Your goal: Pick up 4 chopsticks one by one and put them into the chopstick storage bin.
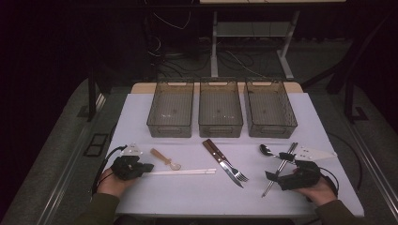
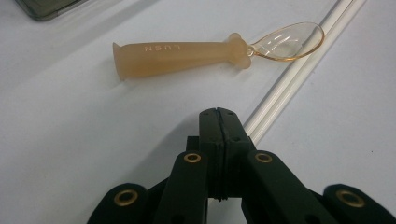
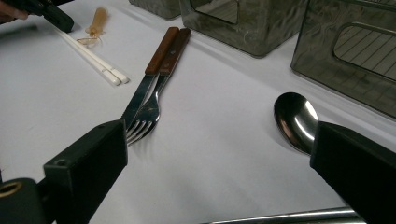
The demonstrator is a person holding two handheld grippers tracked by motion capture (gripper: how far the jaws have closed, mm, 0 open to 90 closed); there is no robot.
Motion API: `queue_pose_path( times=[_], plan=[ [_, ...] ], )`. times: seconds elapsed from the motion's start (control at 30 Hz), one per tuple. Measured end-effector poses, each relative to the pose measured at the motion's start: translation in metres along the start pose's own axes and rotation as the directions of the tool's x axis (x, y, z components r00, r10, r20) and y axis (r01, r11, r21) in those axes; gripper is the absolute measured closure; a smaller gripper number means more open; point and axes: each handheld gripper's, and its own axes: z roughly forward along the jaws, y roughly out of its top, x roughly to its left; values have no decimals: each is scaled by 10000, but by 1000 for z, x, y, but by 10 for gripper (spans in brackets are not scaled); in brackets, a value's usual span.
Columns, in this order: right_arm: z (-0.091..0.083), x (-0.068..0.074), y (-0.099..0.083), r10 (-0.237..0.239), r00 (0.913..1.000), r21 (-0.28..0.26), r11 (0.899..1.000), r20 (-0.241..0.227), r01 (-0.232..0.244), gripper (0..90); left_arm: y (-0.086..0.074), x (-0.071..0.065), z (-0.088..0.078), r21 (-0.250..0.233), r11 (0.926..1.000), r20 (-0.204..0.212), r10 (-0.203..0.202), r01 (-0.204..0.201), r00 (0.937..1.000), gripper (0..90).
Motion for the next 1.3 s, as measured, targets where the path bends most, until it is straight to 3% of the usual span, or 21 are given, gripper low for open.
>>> queue_pose_path(
  times=[0.83,1.3],
  plan=[
    [0,0,0,14,10000,4,10000,2,-14,41,-14,-20,-11,205,9998,393,-97,89,9992,889],
    [0,0,0,3,10000,-1,10000,8,-3,41,-19,-23,-13,179,9997,497,-155,147,9986,887]
  ],
)
